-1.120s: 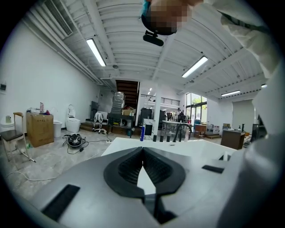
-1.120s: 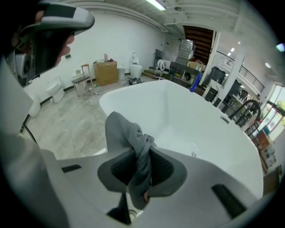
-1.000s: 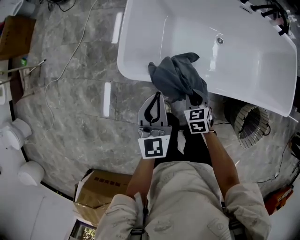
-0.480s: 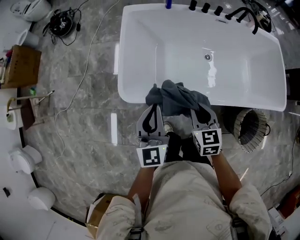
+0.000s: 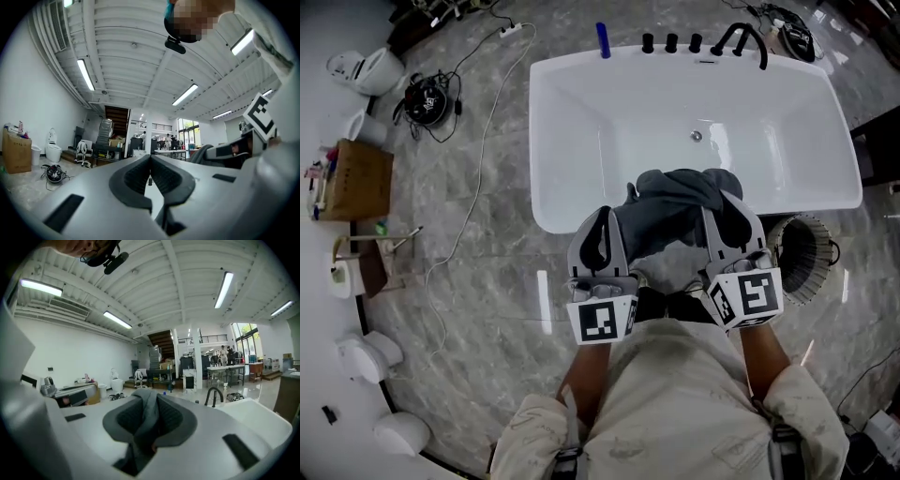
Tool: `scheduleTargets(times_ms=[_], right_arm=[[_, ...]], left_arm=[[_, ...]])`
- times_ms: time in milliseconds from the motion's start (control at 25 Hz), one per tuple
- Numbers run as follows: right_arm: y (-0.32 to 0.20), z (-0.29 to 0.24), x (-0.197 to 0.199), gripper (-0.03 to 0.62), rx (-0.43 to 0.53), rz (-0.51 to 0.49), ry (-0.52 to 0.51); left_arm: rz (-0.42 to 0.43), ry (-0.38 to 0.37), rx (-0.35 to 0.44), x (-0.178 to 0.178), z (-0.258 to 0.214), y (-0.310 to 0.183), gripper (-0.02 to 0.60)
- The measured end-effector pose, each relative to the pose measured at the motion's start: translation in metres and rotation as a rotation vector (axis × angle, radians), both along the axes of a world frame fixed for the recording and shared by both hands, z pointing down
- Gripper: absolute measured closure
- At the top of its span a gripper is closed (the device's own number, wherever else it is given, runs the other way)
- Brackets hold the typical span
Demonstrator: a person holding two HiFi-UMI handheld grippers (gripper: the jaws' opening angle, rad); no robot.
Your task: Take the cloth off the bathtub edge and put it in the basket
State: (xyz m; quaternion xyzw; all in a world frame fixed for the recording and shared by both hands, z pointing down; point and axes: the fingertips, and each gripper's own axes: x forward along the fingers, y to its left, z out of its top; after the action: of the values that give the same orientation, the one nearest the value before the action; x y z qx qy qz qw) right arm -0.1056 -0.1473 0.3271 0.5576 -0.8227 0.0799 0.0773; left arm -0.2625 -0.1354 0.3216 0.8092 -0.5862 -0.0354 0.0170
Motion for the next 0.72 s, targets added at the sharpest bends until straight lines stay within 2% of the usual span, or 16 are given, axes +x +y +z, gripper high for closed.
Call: scheduleTargets(times_ms=[200,360,560,720], right_arm=[[0.011,-0.067,0.05,0.545,0.15,0.096,-0.044],[0.027,-0.107,0.107,0.545,0.26,0.197,-0.031],[0.049,-0.129,0.156,0.545,0.321,0.316,-0.014],[0.075,-0.137,0.21,0.545,0.344,0.416,-0.012]], left_arm=[[0.038,-0.017,0.042,0.033,-0.032,0.005,0.578],[0.089,-0.032,0.064,0.075,-0.052,0.005,0.578],[0.163,-0.05,0.084,0.112,-0.065,0.009,0.578],[0.238,-0.055,0.093,0.159,-0.071,0.019,0.578]])
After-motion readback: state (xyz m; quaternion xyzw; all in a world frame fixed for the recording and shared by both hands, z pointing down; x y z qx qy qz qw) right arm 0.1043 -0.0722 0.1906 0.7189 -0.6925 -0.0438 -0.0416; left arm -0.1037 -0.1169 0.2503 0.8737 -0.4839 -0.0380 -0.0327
